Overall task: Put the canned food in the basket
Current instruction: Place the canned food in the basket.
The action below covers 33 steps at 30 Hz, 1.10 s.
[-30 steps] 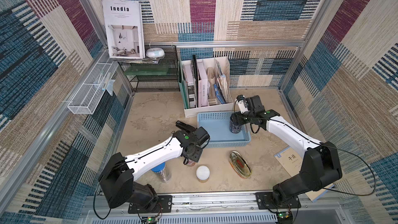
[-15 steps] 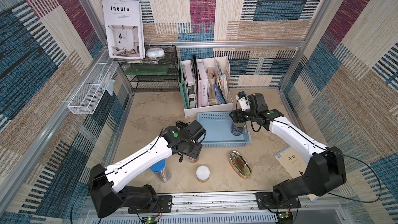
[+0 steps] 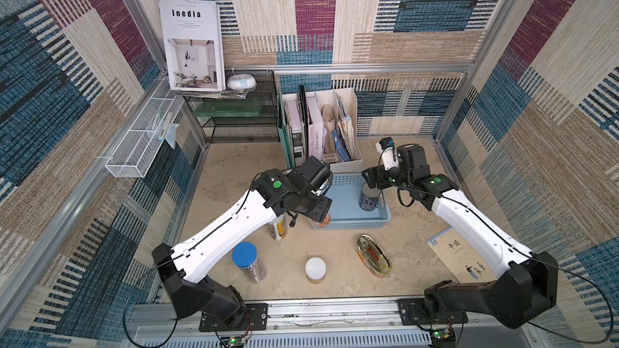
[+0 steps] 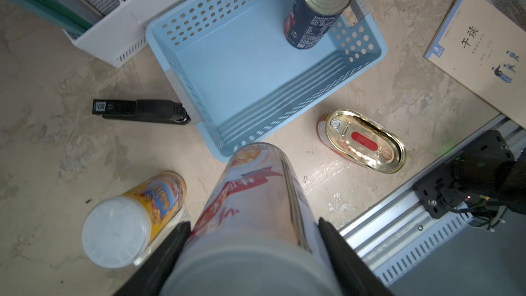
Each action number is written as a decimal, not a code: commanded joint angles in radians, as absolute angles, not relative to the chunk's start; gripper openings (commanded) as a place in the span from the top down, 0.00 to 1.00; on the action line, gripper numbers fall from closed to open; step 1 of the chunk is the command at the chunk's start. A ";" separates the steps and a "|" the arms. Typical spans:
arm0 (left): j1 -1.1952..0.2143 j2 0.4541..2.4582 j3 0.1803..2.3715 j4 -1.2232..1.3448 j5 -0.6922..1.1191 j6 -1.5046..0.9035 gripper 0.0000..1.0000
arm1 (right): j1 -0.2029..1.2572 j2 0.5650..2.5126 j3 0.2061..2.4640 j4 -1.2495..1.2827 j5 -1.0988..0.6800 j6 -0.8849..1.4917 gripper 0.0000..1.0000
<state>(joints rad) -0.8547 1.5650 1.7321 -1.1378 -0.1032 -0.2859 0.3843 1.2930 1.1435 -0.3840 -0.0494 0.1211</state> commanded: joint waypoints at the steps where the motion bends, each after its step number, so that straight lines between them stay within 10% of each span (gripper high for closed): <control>1: -0.848 1.667 1.844 -1.100 -0.169 -0.208 0.57 | 0.383 1.228 1.108 -0.404 -0.024 0.173 0.13; 33: -0.643 2.165 2.042 -0.950 -0.204 -0.144 0.61 | 0.463 1.134 0.847 -0.461 -0.064 0.314 0.63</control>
<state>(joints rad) -0.6476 2.1662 2.0525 -0.9985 -0.1867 -0.1425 0.4622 1.1210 0.8577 -0.5011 -0.0822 0.2981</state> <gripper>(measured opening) 0.689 0.393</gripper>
